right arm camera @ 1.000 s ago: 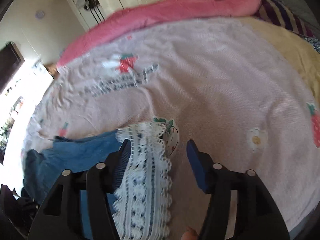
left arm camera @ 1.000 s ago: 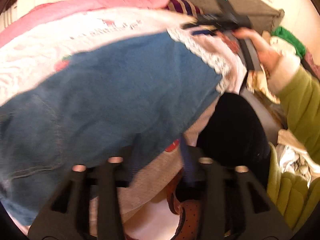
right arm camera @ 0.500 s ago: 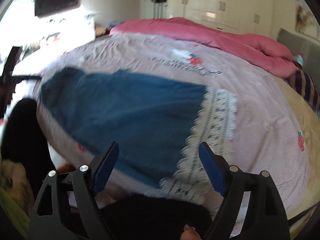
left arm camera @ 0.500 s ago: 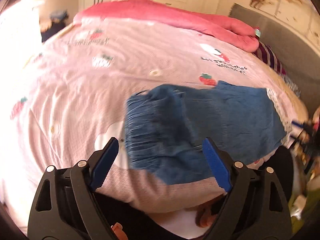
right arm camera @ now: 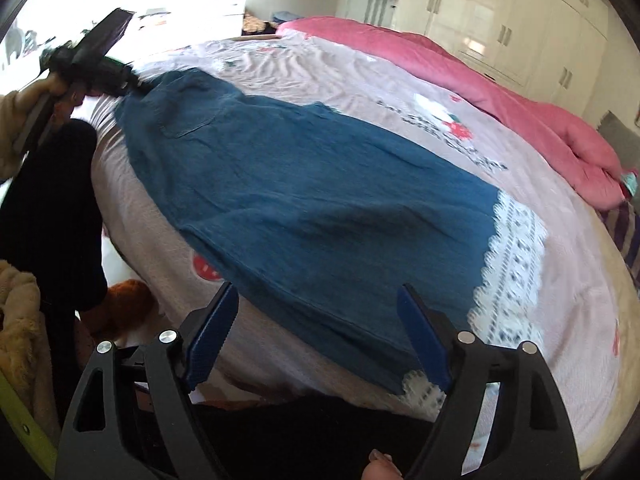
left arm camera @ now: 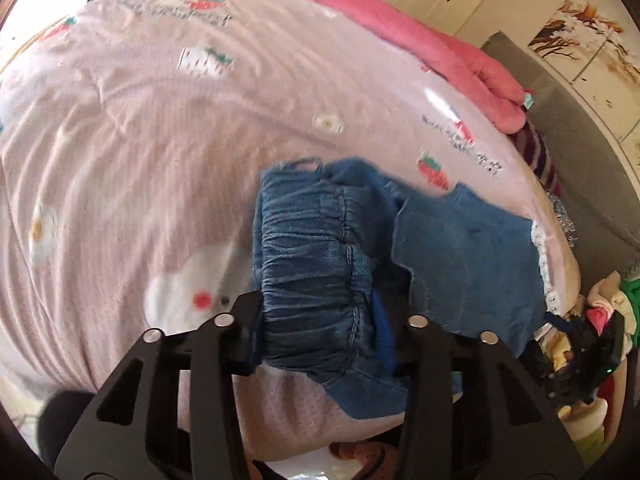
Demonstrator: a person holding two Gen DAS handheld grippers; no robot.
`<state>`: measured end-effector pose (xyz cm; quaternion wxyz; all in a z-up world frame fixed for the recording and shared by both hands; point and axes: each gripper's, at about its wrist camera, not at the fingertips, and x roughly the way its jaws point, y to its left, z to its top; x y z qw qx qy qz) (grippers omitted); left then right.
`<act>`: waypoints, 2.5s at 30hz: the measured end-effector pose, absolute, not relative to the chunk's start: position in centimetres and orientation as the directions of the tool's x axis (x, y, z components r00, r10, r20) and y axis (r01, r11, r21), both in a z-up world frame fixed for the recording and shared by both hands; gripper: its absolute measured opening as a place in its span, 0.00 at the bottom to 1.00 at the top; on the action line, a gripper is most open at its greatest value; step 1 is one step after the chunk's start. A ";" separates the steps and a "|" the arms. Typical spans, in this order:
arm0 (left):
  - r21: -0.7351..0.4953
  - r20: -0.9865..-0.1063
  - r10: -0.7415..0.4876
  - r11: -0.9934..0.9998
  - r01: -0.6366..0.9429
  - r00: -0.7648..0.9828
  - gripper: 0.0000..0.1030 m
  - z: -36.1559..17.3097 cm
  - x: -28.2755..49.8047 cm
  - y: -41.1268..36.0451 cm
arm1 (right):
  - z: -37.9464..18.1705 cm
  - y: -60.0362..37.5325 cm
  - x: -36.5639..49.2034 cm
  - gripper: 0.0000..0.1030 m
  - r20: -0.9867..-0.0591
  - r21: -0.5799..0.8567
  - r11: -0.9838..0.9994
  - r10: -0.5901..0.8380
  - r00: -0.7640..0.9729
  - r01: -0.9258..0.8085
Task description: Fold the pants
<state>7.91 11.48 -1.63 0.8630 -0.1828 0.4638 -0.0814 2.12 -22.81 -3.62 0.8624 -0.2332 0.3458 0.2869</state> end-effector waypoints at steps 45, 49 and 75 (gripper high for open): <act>-0.081 -0.823 -0.218 0.959 0.273 0.525 0.63 -3.6 7.5 -2.0 | -3.8 -37.4 5.6 0.42 -0.789 0.190 0.968 0.251 0.561 -0.166; -0.090 -0.823 -0.217 0.962 0.257 0.524 0.63 -3.6 7.6 -1.0 | -4.3 -37.8 5.6 0.18 -0.796 0.246 0.953 0.304 0.523 -0.180; -0.057 -0.799 -0.254 0.934 0.353 0.545 0.75 -4.1 8.5 -3.3 | 3.2 -12.6 21.9 0.56 -0.814 0.240 0.726 0.512 0.273 -0.644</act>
